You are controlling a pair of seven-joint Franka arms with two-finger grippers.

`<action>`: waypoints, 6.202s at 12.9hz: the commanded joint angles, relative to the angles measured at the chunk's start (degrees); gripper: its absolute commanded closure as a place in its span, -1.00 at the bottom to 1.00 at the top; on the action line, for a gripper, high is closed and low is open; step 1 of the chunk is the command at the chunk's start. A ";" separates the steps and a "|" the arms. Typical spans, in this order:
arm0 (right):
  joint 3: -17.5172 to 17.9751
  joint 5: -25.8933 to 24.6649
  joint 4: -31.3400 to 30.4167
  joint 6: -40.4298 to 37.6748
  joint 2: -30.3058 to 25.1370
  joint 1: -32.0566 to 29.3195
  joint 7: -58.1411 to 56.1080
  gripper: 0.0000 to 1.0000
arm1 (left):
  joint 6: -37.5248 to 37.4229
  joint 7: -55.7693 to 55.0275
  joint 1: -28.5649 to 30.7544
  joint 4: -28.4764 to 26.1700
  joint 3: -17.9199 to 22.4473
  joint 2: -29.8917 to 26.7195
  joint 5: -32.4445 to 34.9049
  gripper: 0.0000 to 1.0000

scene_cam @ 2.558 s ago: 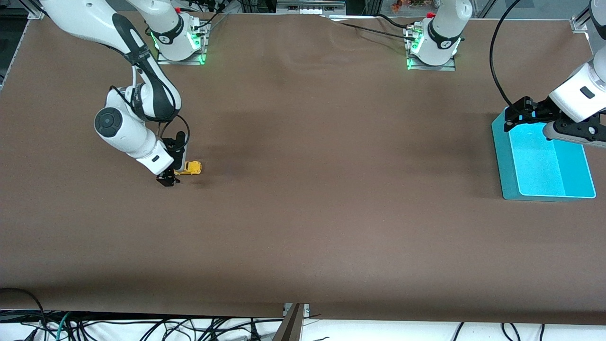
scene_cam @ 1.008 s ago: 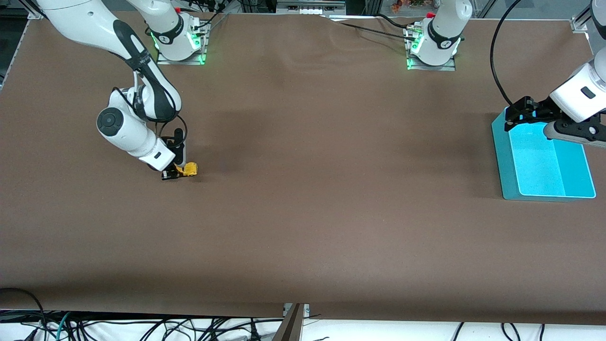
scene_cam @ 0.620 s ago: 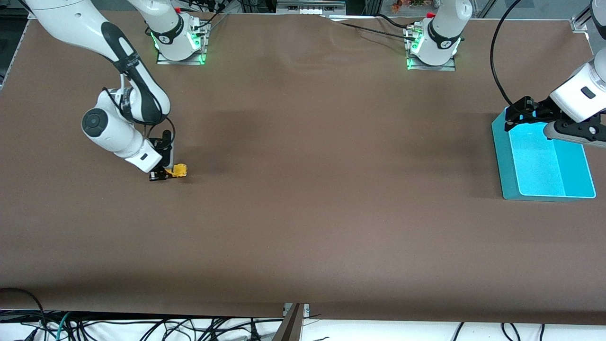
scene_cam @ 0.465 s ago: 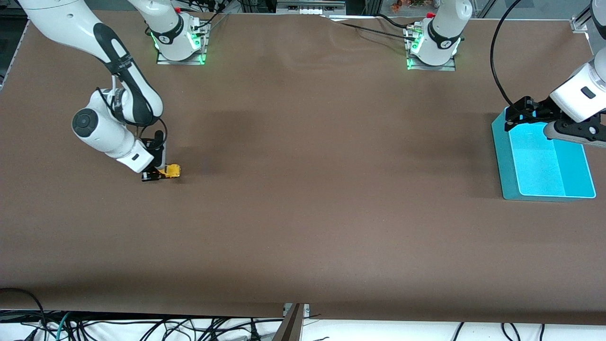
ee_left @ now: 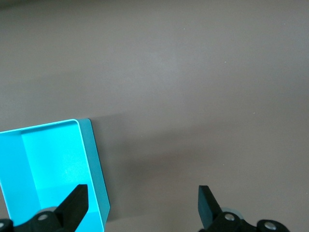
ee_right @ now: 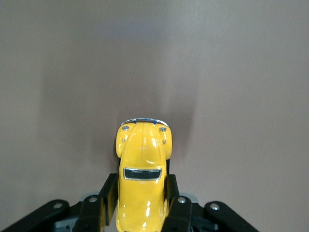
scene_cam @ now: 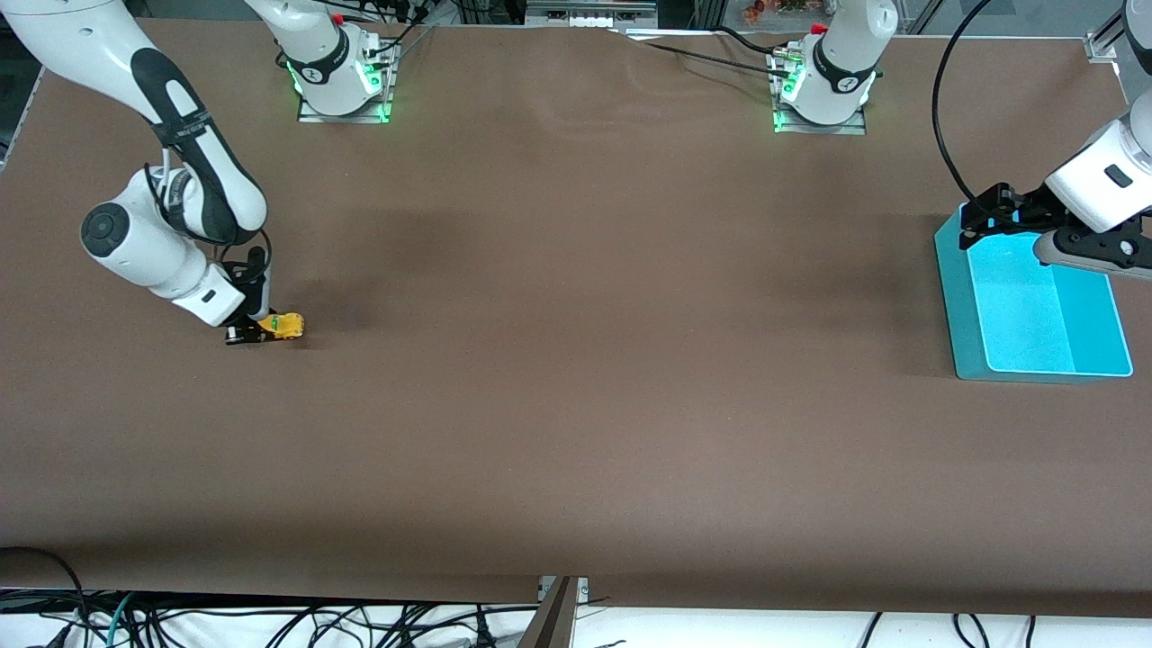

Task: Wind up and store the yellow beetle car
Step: 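Press the car down and drag it backward with the right gripper, then release the car to roll toward the cyan tray, raise the right gripper, then reach the left gripper toward the car while the right gripper returns, then lower the left gripper and close it on the car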

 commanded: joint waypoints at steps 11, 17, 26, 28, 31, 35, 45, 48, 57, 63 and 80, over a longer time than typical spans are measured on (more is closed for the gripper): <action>2.53 0.41 2.06 -2.21 3.54 -3.61 -2.30 -0.26 | -1.44 0.31 -0.06 1.84 -0.13 0.75 1.28 -1.00; 4.55 0.33 4.79 -6.08 2.58 -3.52 -1.16 -0.33 | -1.44 0.31 -0.06 1.84 -0.13 0.75 1.28 -1.00; 9.12 0.41 13.64 -22.56 -5.14 -3.35 7.17 -0.99 | -1.44 0.22 -0.06 1.84 -0.22 0.75 1.28 -1.00; 9.21 0.59 16.82 -27.51 -8.13 -2.82 9.47 -1.00 | -1.44 -0.39 -0.15 1.93 -0.39 0.75 1.28 -1.00; 9.21 1.38 20.07 -33.56 -12.79 -1.68 12.71 -0.99 | -1.44 -0.39 -0.24 1.93 -0.39 0.75 1.28 -1.00; 8.60 1.03 23.07 -40.79 -17.80 -0.45 21.32 -0.99 | -1.44 0.22 -0.15 1.93 -0.13 0.93 1.27 -1.00; -0.97 0.33 27.54 -49.04 -24.66 9.65 68.40 -0.99 | -4.43 8.48 -0.85 1.84 -0.83 5.66 0.84 -1.00; -2.65 0.24 31.41 -55.46 -24.76 10.45 81.77 -0.99 | -4.34 11.36 -0.68 1.75 -0.83 10.31 1.10 -1.00; -3.18 -1.52 35.20 -61.71 -24.84 11.59 96.22 -0.99 | 19.44 43.60 3.97 -16.42 -0.48 13.32 9.10 -1.00; -3.18 -1.61 35.98 -61.89 -24.84 11.59 99.65 -0.99 | 37.48 63.40 8.81 -23.74 -0.48 18.67 9.10 -0.99; -2.56 -0.55 41.44 -63.83 -21.06 11.59 99.22 -0.99 | 42.86 75.72 12.86 -24.97 -0.57 25.98 9.01 0.11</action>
